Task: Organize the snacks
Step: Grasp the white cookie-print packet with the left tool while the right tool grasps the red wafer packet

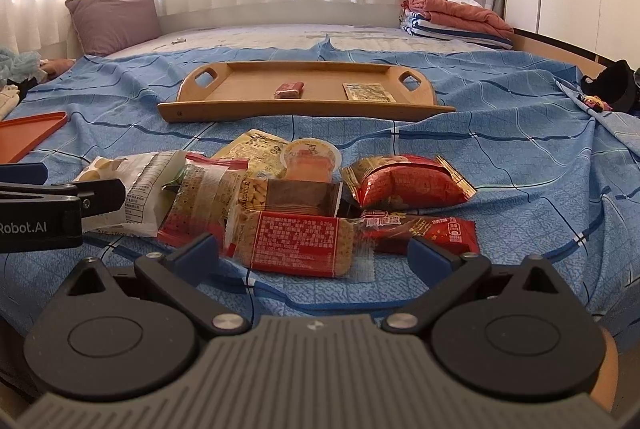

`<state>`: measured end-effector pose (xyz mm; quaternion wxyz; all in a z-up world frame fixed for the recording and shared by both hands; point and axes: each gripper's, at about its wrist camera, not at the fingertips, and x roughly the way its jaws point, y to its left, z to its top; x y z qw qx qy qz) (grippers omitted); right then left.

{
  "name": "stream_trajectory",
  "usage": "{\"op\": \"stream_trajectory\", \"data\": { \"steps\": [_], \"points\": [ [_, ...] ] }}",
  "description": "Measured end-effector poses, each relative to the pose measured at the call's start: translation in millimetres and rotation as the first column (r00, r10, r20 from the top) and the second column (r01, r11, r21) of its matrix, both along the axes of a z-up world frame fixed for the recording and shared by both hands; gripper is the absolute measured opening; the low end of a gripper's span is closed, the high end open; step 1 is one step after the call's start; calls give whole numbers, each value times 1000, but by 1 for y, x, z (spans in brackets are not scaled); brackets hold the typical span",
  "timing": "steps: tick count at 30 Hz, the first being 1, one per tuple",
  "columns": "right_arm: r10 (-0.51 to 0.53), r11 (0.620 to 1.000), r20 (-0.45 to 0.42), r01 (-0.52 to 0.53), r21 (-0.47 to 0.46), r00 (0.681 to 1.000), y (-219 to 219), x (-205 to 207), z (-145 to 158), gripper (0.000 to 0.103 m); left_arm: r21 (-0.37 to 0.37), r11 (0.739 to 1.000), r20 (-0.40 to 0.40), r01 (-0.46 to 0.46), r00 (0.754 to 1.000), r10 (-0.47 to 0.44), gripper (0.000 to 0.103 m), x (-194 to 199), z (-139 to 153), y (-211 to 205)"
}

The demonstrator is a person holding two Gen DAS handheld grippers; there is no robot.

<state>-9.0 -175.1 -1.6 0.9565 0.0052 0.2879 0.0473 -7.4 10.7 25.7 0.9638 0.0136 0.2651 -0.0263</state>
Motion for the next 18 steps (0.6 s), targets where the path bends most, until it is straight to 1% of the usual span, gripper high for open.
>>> {"op": "stream_trajectory", "data": {
  "steps": [4, 11, 13, 15, 18],
  "points": [
    [-4, 1000, -8, 4, 15, 1000, 2, 2, -1, 102, -12, 1000, -8, 3, 1000, -3, 84, -1, 0, 3],
    [-46, 998, -15, 47, 41, 999, 3, 5, 0, 95, -39, 999, -22, -6, 1000, 5, 68, 0, 1, 8],
    [-49, 998, -16, 50, 46, 999, 4, 6, -1, 93, -53, 999, -35, -3, 999, 1, 57, 1, 1, 10],
    [-49, 998, -16, 49, 39, 999, 6, 6, -1, 93, -68, 998, -49, 3, 999, -7, 52, 3, 1, 10],
    [-51, 998, -15, 52, 30, 999, 10, 6, -2, 92, -78, 997, -57, 5, 998, -10, 50, 5, 1, 10]
  ]
}}
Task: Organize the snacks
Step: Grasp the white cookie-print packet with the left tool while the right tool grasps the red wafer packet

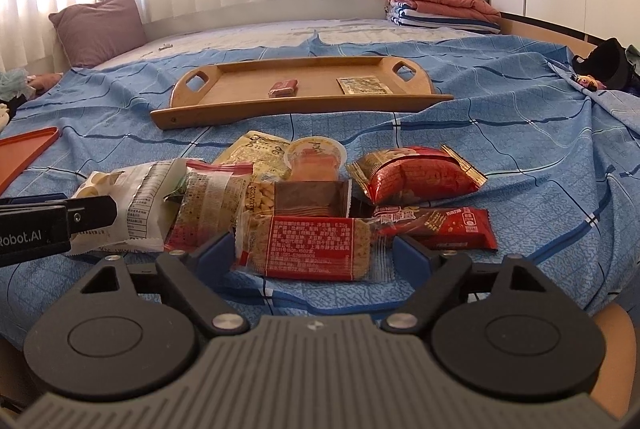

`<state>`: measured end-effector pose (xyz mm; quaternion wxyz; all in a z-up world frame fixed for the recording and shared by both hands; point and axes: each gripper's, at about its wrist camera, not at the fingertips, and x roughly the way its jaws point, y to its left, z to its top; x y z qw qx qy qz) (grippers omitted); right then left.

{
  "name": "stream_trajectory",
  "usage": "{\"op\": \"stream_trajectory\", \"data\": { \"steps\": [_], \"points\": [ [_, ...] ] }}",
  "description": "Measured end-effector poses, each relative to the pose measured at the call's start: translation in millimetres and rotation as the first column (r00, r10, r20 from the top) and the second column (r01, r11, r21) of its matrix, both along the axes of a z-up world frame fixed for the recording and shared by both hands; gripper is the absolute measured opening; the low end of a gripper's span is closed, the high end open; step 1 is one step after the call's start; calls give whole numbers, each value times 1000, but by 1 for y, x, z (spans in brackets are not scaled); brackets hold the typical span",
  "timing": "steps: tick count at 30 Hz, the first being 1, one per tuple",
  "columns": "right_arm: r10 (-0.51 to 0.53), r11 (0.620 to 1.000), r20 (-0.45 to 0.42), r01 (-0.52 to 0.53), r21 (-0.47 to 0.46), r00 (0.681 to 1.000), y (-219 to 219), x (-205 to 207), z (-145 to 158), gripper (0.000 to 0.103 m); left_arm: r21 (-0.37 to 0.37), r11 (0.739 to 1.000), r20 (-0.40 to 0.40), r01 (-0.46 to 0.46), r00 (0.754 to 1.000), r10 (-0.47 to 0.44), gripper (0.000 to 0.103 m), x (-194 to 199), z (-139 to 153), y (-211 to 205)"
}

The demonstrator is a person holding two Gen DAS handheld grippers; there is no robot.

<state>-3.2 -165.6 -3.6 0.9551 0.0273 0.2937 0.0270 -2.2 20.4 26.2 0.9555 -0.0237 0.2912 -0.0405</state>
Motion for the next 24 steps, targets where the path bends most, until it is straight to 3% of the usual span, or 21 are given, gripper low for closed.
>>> {"op": "stream_trajectory", "data": {
  "steps": [11, 16, 24],
  "points": [
    [-8, 1000, -6, 8, -6, 1000, 3, 2, -4, 90, -15, 1000, -10, 15, 1000, -15, 42, 4, -2, -4],
    [36, 999, -8, -36, -36, 999, 8, 1, -6, 79, 9, 1000, 10, 8, 1000, -8, 26, 2, 0, -8],
    [62, 997, -3, -62, -42, 998, 11, -2, -3, 70, 21, 1000, 15, -1, 1000, 1, 23, 2, 0, -9]
  ]
}}
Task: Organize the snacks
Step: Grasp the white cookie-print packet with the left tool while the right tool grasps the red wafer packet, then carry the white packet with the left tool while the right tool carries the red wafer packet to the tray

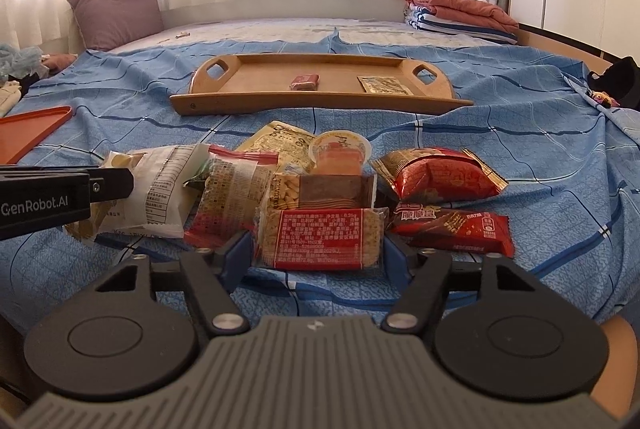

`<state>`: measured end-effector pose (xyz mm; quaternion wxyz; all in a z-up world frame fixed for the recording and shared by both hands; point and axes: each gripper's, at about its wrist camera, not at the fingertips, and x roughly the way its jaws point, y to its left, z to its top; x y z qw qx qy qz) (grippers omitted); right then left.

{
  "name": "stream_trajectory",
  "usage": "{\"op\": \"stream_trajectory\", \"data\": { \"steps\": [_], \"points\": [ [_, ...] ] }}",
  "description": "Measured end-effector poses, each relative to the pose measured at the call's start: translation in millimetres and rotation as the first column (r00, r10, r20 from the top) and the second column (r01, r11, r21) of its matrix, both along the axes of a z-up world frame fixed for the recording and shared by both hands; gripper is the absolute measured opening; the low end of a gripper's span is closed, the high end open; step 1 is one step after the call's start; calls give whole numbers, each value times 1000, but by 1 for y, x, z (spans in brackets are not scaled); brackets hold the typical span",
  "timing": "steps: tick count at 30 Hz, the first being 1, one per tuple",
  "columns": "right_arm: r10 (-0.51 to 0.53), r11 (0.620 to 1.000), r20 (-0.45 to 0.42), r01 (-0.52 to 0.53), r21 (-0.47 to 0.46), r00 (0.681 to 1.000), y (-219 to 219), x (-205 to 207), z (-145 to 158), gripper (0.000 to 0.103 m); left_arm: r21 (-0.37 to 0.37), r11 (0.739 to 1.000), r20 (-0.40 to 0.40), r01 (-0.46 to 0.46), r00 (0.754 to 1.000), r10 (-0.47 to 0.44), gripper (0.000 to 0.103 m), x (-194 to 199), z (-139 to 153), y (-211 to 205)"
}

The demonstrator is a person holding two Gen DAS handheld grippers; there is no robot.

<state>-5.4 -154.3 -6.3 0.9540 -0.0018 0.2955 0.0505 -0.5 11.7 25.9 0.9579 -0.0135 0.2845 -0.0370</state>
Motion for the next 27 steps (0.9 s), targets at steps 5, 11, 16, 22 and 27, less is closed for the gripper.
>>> {"op": "stream_trajectory", "data": {
  "steps": [5, 11, 16, 22, 27],
  "points": [
    [1, 1000, 0, -1, 1, 1000, -1, -1, 0, 69, 35, 999, 4, -8, 1000, 8, 31, 1, -3, -4],
    [3, 1000, -2, -3, 9, 1000, -2, -1, 1, 69, 30, 1000, 6, -9, 1000, 9, 30, 4, -4, -6],
    [15, 1000, -1, -15, 23, 1000, -5, -3, 5, 68, 86, 996, 65, -28, 998, 23, 21, -2, 1, -13],
    [28, 999, 11, -28, 18, 1000, -6, -4, 14, 68, 81, 997, 90, -1, 996, -6, 21, 1, 14, -14],
    [19, 999, -7, -19, 37, 1000, -15, 4, 26, 68, 58, 998, 79, 2, 997, -7, 21, 12, 27, -11]
  ]
}}
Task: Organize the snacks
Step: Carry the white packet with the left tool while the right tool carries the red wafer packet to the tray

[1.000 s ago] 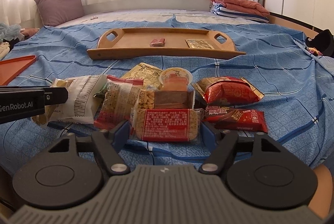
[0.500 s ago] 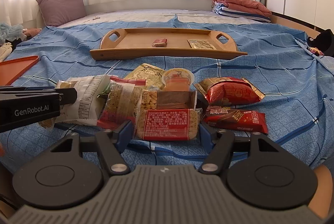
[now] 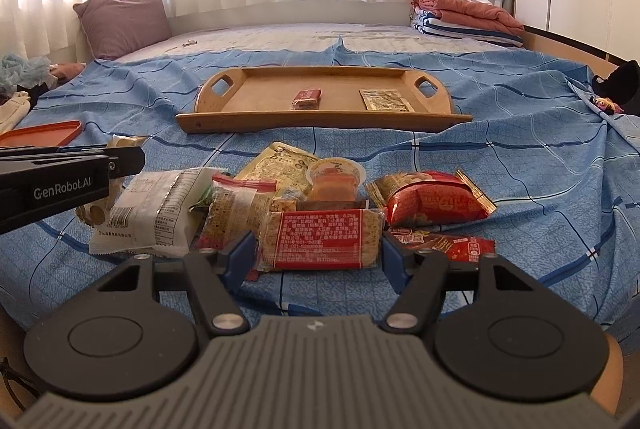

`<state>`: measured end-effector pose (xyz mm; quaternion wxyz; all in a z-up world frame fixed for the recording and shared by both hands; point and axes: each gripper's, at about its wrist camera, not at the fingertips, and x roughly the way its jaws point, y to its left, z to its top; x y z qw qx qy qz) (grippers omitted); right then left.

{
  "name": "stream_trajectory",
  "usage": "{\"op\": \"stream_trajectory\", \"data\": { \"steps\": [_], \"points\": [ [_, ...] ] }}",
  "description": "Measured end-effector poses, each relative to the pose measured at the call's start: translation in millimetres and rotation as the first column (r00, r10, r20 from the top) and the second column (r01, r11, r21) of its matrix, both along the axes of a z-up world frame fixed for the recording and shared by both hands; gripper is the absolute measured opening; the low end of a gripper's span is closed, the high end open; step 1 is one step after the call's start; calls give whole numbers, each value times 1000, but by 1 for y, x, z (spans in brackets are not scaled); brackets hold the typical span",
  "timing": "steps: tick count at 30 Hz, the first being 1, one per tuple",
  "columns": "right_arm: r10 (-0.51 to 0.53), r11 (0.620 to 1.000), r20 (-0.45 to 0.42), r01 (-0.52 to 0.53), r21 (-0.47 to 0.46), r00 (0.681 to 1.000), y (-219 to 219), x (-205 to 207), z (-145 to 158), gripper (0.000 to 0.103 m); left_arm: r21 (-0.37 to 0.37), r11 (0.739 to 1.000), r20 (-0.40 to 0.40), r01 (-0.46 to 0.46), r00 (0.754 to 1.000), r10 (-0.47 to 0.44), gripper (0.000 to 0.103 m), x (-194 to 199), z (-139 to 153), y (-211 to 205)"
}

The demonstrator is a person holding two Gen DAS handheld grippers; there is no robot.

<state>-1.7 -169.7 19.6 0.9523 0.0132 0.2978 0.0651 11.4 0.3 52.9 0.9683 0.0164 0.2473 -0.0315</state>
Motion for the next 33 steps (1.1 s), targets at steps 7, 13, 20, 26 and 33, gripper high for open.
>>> {"op": "stream_trajectory", "data": {
  "steps": [7, 13, 20, 26, 33],
  "points": [
    [-1, 1000, -14, 1, 25, 1000, -15, 17, 15, 68, -34, 999, -51, 20, 998, -22, 21, 29, 21, 4],
    [-4, 998, 3, 3, 58, 1000, -30, 39, 36, 68, -68, 997, -77, 43, 996, -48, 21, 61, 40, 7],
    [5, 997, 16, -6, 76, 1000, -42, 82, 59, 68, -80, 995, -95, 62, 993, -69, 21, 101, 55, 3],
    [45, 998, 7, -46, 49, 999, -39, 122, 72, 68, -130, 989, -149, 65, 985, -85, 21, 144, 64, 4],
    [69, 995, -85, -63, 78, 994, -37, 179, 69, 68, -151, 988, -233, 38, 970, -73, 21, 198, 58, 1]
  ]
}}
